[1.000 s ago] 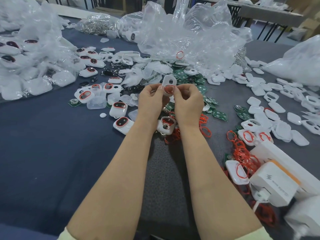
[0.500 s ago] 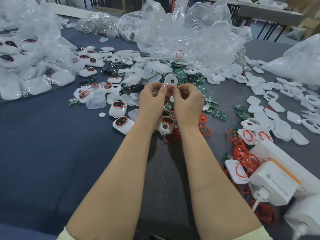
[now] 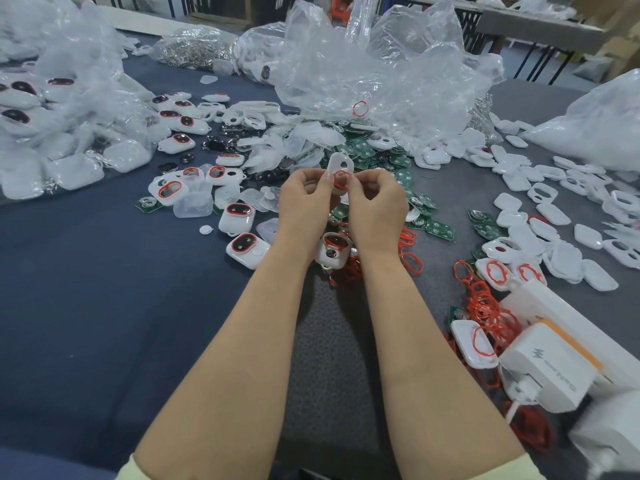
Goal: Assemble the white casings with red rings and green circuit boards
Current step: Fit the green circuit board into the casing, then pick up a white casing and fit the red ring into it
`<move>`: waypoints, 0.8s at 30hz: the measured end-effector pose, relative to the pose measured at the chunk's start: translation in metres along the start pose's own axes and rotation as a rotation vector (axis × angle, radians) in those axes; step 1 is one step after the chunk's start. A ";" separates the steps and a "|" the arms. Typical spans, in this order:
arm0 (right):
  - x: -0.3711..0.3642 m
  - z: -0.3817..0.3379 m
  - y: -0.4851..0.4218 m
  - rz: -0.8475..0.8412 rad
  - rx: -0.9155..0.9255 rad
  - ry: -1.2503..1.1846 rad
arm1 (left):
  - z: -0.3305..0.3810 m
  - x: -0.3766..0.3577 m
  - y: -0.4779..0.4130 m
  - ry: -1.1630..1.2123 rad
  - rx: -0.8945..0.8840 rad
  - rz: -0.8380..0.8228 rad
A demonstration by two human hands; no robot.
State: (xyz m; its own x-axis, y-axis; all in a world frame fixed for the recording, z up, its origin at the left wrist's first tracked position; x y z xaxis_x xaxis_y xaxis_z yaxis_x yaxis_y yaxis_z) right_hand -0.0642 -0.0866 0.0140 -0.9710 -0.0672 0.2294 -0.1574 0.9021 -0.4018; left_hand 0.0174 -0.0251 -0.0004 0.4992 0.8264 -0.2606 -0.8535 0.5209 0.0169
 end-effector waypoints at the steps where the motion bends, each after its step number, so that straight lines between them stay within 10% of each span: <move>1: 0.000 0.000 0.000 0.000 -0.001 0.001 | 0.000 0.000 0.000 0.003 0.002 -0.002; 24: 0.000 0.001 -0.001 -0.004 0.028 0.026 | 0.003 0.001 0.003 -0.125 -0.058 -0.023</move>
State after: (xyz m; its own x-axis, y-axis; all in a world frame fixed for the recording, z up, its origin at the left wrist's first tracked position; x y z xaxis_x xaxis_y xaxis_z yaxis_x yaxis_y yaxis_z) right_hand -0.0643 -0.0881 0.0138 -0.9655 -0.0596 0.2536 -0.1666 0.8896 -0.4252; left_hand 0.0157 -0.0223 0.0020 0.5308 0.8362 -0.1381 -0.8468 0.5301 -0.0449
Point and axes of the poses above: each hand's wrist, its own y-axis away from the middle knuckle, its own x-axis out of the back of the hand, z = x × y, the point moved 4 cm from there along -y, towards the middle knuckle, and after that the axes turned 5 degrees about z, right-handed, at the moved point
